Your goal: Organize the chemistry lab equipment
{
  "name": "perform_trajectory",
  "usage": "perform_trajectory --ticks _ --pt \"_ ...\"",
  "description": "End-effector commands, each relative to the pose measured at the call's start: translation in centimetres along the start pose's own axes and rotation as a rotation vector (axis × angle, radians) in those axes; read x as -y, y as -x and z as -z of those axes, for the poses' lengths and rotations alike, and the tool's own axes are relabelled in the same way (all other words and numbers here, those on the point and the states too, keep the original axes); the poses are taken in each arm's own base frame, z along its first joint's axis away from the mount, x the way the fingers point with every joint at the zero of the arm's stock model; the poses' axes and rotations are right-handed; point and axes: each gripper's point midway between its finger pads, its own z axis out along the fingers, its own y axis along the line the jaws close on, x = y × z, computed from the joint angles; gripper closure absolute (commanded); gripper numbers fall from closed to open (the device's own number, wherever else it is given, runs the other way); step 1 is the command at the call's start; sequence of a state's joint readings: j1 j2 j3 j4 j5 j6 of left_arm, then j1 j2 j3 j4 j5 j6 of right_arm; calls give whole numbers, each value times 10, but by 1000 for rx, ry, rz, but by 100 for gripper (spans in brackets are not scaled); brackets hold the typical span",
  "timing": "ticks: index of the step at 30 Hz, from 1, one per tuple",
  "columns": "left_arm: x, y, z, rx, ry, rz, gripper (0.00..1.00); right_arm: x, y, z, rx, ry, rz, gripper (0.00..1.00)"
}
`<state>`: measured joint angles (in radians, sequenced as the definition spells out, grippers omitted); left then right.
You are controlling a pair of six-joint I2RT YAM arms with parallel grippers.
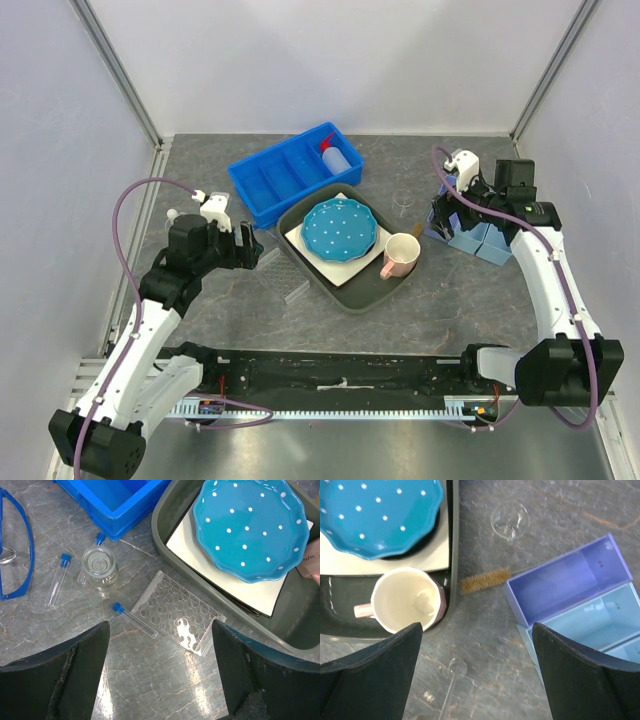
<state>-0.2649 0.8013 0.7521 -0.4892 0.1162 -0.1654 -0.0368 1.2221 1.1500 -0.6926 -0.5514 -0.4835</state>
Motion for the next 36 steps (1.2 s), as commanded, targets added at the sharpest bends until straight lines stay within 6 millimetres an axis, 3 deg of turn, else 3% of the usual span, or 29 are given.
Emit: perform_trajectory --ticks 1,10,14,20,36 --pt "6 14 3 62 -37 -39 11 8 -8 22 -85 -79 48 2" --pt "9 15 4 66 -53 -39 12 -11 -27 40 -154 -50 42 3" --pt "10 15 4 67 -59 -41 12 -22 -41 45 -210 -11 32 9" --pt "10 15 4 66 -62 -41 12 -23 -56 47 -260 -15 27 18" --pt "10 13 3 60 -60 -40 12 -27 -75 40 -310 13 2 41"
